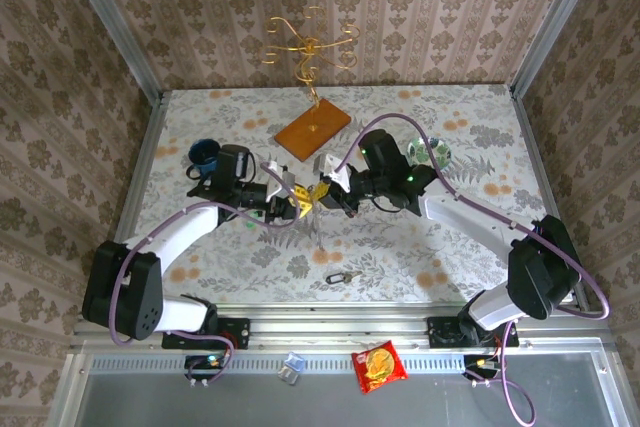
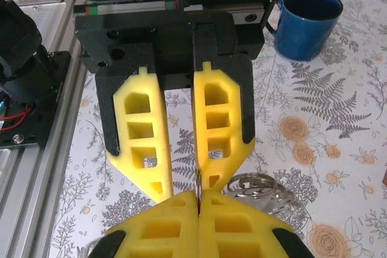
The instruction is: Put the keys on the keyring
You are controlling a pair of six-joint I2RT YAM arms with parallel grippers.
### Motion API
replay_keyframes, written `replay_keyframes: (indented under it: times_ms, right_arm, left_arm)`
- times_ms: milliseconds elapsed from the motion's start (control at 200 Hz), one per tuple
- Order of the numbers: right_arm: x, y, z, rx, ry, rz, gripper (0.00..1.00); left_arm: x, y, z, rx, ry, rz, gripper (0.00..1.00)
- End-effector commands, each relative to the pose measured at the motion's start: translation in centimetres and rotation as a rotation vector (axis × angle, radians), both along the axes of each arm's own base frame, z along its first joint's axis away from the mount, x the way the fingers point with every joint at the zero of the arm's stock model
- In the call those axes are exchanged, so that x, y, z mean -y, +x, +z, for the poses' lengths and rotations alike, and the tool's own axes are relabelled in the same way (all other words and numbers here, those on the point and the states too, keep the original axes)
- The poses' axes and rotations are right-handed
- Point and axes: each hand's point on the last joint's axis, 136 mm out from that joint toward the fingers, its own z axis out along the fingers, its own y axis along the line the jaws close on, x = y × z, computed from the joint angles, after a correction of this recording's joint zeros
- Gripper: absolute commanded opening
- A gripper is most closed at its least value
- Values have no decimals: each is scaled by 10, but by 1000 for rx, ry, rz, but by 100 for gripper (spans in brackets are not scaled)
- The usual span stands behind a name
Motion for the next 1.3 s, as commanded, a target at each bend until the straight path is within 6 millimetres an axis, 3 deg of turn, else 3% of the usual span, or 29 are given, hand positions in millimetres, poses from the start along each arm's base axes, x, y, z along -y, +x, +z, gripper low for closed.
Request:
replay_keyframes:
  times_ms: [0,420,555,685,750,820,970,990,1050,1150,1295]
  right_arm:
    - [-3,-5,8,23,0,29,0]
    - [-8,-5,6,20,-9,49,0]
    - [-12,-5,8,19,0,60,0]
    - [-16,-6,8,12,15,71,0]
    - [-14,-5,6,7,6,57,0]
    - [-7,0,4,7,-11,6,20]
    - [25,15,3,31,48,-147,35]
    - [30,14,12,58,74,-165,36]
    - [42,13,10,98,97,-200,43]
    - [48,-1,0,188,80,-152,44]
    - [41,-10,-10,228,36,-101,40]
  left_arm:
    - [0,5,7,39,-5,10,24]
    - [2,3,13,5,-28,-17,18]
    - [3,3,14,-10,-34,-24,13]
    - [4,2,17,-14,-42,-33,0]
    - [4,2,18,-8,-44,-32,0]
    - [3,2,17,20,-41,-21,0]
    - [2,3,9,187,-6,33,0]
    - [1,3,6,211,1,41,0]
    - [1,4,5,282,10,63,0]
    - [0,5,7,352,10,82,0]
    - [0,3,7,425,11,80,0]
